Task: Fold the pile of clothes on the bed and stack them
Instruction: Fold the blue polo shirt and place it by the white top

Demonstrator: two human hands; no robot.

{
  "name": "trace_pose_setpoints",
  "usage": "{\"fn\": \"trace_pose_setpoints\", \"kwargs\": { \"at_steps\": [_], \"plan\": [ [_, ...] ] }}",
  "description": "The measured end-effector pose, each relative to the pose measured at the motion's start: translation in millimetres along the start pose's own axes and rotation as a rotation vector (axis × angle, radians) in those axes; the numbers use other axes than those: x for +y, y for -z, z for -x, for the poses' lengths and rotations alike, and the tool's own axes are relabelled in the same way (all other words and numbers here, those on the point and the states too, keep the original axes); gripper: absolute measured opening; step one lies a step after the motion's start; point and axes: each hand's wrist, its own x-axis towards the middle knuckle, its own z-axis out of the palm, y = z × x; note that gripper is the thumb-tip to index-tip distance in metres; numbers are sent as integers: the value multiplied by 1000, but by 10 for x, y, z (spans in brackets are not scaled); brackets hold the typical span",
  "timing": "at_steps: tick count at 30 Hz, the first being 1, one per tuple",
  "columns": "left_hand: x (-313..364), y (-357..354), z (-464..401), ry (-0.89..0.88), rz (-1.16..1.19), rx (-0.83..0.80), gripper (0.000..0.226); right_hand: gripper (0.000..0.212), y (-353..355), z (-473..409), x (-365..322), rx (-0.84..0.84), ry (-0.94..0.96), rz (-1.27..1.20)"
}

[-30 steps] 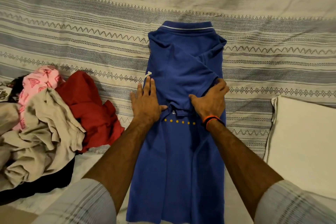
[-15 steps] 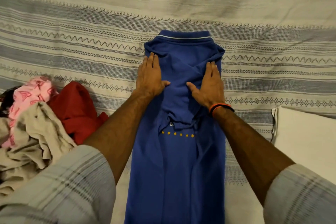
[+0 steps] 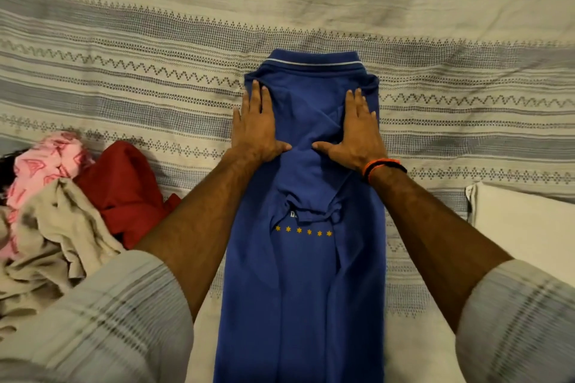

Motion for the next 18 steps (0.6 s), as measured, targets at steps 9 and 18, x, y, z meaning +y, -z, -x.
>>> {"fn": "trace_pose_setpoints", "kwargs": {
  "at_steps": [9, 18],
  "plan": [
    [-6, -413, 1068, 0, 111, 49, 92, 94, -161, 1026, -151, 33, -7, 42],
    [-176, -879, 2223, 44, 214, -63, 88, 82, -584, 2374, -155, -30, -127, -57]
  ]
}}
